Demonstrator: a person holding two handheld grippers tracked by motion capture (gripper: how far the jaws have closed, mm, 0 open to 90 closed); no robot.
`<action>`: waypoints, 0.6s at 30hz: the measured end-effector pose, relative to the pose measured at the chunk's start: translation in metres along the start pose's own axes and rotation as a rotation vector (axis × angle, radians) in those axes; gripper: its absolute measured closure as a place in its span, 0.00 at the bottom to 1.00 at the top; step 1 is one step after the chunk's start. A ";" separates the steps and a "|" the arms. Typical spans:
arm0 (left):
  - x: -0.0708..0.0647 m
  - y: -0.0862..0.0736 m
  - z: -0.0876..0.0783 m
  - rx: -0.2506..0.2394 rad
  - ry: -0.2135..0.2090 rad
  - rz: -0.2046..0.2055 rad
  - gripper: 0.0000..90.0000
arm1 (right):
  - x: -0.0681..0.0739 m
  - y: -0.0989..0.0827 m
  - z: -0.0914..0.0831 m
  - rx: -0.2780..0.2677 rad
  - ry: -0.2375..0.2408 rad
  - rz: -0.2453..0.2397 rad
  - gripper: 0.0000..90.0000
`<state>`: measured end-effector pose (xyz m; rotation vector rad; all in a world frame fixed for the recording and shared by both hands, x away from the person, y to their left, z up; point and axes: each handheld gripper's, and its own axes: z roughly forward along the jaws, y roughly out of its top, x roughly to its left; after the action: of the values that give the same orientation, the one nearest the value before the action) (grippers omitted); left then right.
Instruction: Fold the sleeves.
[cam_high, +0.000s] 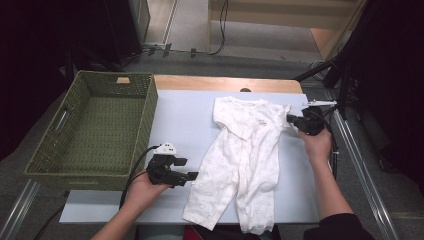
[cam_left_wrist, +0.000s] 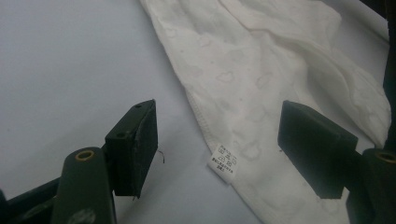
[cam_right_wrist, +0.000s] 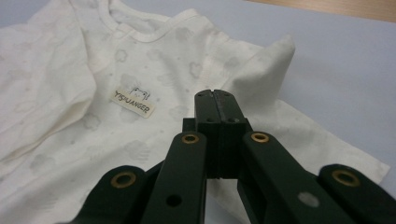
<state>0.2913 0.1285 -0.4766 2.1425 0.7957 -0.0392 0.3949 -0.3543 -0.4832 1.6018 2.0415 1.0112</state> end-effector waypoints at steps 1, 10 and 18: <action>0.000 0.000 0.000 0.005 0.004 0.001 0.32 | 0.002 0.000 0.000 0.003 0.015 -0.001 0.98; 0.000 0.000 0.000 0.005 0.005 0.004 0.32 | 0.012 0.001 0.000 0.005 0.077 -0.009 0.98; -0.001 0.000 -0.001 0.007 0.006 0.007 0.32 | 0.023 0.002 0.006 0.032 0.109 -0.035 0.97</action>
<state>0.2907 0.1287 -0.4759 2.1532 0.7922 -0.0317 0.3937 -0.3303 -0.4828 1.5521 2.1600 1.0794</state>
